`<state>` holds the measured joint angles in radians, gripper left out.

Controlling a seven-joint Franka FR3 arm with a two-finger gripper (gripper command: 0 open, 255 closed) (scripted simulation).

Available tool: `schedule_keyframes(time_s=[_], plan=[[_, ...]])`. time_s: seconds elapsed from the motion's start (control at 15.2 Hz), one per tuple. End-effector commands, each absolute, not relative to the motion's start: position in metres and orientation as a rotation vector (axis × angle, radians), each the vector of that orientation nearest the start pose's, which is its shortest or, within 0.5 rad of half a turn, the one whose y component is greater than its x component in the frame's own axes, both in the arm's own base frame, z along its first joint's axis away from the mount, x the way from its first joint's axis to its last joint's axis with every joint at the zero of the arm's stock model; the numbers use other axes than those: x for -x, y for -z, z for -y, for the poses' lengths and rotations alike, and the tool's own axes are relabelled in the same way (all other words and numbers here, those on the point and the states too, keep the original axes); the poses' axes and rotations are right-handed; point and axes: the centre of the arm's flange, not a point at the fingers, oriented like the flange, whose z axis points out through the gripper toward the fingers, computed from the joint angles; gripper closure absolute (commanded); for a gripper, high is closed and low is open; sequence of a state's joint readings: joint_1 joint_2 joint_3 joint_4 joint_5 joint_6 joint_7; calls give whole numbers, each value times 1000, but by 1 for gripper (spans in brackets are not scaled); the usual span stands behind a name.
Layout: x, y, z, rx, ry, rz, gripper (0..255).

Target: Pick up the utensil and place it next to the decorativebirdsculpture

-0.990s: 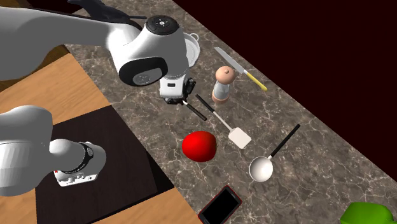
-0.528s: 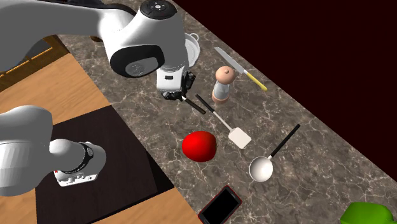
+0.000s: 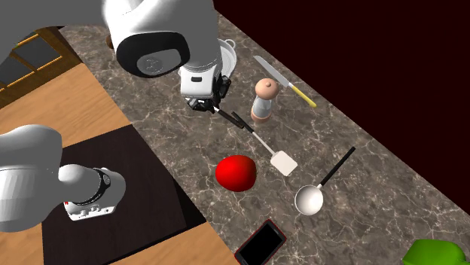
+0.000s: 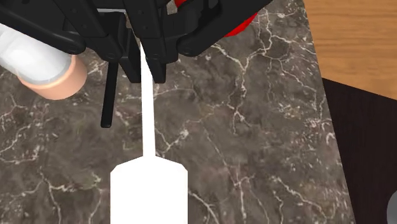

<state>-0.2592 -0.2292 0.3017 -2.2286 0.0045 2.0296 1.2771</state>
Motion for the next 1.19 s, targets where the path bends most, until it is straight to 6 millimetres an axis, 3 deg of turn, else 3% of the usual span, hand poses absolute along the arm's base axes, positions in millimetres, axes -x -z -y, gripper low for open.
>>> schedule_keyframes(time_s=[0.0,1.12], plan=[[-484,-476,-26,2584,86,-1851,255],[-484,-566,-26,2584,86,-1851,255]])
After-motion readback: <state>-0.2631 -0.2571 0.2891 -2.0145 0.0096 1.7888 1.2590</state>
